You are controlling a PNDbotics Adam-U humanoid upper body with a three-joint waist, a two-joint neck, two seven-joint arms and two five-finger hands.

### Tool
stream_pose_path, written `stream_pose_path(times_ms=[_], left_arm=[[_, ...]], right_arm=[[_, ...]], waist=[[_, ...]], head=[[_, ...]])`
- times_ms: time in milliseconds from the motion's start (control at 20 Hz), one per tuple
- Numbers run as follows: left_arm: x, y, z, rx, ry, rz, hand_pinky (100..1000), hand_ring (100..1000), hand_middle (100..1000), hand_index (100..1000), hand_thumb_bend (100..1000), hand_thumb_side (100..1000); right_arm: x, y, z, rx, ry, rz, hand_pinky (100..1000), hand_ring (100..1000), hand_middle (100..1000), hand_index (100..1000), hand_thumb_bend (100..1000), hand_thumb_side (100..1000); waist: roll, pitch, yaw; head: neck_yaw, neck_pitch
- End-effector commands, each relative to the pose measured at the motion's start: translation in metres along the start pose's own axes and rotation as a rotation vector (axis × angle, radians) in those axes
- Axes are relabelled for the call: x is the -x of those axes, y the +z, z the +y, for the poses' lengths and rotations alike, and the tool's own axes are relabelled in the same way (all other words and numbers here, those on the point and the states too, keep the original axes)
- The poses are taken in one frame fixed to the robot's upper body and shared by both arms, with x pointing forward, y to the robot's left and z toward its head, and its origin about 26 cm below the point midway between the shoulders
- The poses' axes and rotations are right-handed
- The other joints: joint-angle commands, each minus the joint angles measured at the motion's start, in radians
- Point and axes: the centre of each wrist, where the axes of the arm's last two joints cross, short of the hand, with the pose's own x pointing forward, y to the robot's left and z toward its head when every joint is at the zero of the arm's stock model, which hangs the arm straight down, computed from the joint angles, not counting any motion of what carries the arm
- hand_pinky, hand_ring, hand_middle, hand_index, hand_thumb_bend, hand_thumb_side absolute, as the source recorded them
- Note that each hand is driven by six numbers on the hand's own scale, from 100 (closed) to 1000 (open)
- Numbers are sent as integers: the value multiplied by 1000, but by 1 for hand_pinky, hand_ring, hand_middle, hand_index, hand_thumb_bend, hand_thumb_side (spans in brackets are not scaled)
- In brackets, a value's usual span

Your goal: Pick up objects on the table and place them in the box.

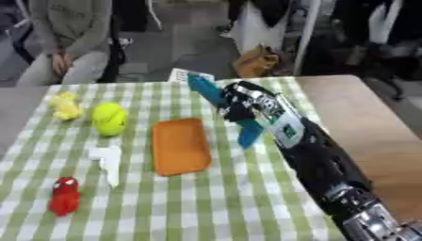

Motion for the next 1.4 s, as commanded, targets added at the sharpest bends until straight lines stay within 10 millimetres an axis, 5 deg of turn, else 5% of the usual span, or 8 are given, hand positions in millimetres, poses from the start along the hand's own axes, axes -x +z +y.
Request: stream_pose_path(times_ms=[50,1400], left_arm=[[-7,-6,-2,9,13,-33,539,675,728,842,195,848],[-9,-9,-9,34,46,-45,540,676,730,842,194,848]], right_arm=[[-13,-2,-13,55,20,-33,100,405,494,760,100,100],[-31,-13,9,2,72,-249,100,408,507,780,100,100]], waist=[[-12,-3,3],[-3,2,24]], head=[[-10,-4],[-43,-7]])
